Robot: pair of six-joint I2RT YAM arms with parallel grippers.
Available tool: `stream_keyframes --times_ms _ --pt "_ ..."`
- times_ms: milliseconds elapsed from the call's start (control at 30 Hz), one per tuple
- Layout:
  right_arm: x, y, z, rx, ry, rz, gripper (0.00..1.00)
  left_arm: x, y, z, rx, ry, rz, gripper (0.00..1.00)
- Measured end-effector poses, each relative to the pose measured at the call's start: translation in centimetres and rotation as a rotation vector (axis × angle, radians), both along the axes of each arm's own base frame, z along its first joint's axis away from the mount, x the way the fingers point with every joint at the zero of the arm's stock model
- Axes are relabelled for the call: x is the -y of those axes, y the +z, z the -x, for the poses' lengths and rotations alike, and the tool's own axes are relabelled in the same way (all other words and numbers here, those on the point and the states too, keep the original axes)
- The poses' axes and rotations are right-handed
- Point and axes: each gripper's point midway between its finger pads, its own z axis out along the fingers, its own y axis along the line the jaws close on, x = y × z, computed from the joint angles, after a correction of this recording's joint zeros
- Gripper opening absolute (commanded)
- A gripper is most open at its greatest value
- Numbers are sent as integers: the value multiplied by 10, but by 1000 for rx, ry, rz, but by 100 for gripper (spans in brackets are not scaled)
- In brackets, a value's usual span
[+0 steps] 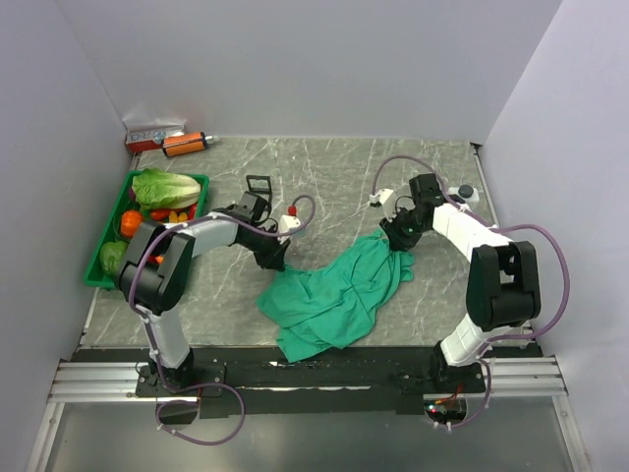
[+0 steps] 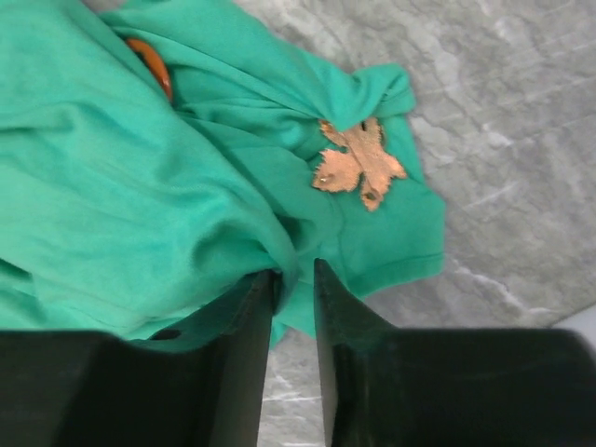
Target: Remove the brooch from the garment
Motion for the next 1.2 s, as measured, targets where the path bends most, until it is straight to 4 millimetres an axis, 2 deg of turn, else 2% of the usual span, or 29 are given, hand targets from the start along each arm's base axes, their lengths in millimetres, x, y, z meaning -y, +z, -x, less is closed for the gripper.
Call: stream_keyframes --times_ms 33,100,167,233,267,300,367,400,433,500,533,567,600,633,700,733,800,867,967,1000,1033,1100,1167,1200 --pt "-1 0 1 -5 -3 -5 8 1 1 1 -7 -13 0 1" --pt "-2 2 0 -19 -14 -11 0 0 5 3 -20 -28 -8 1" --pt "-3 10 -8 -20 -23 -15 0 -2 16 -1 -27 -33 -13 1" --pt "-7 32 -34 28 -35 -25 0 -5 39 -19 -6 -10 2 1" --pt "-8 47 -48 64 -41 -33 0 -9 59 -37 21 18 21 1" --pt "-11 69 -66 109 -51 -45 0 -14 81 -57 64 50 46 1" --pt "-14 126 -106 253 -64 -74 0 -33 143 -107 193 131 101 1" --pt "-15 160 -126 344 -71 -92 0 -48 186 -136 297 182 137 1" --pt "-15 187 -137 415 -75 -104 0 -60 220 -154 382 213 159 1" --pt "-12 246 -152 560 -83 -127 0 -94 303 -182 582 291 201 1" --pt "-11 267 -153 611 -83 -136 0 -106 337 -184 662 313 215 1" --pt "-10 285 -152 657 -84 -144 0 -112 359 -181 713 321 222 1" --pt "-9 295 -147 680 -85 -148 0 -114 381 -173 760 324 231 1" --pt "-8 300 -140 688 -83 -149 0 -114 399 -161 795 318 241 1" --pt "-7 299 -121 688 -74 -147 0 -107 417 -129 815 295 257 1" --pt "-6 293 -110 673 -70 -142 0 -105 421 -112 817 286 261 1" --pt "-5 273 -80 635 -51 -126 0 -102 415 -82 790 276 258 1" --pt "-6 246 -39 578 -13 -101 0 -106 395 -45 728 278 232 1" --pt "-20 217 17 522 85 -72 0 -115 362 -10 651 280 165 1" --pt "-26 207 34 508 126 -72 0 -118 349 -1 628 276 135 1" --pt "-34 191 62 475 184 -71 0 -123 330 8 593 270 97 1" --pt "-41 169 97 424 248 -80 7 -130 305 16 550 261 41 1" --pt "-37 154 116 372 251 -78 9 -137 274 22 494 251 -22 1" --pt "-36 151 120 355 244 -78 20 -140 260 22 468 252 -47 2"
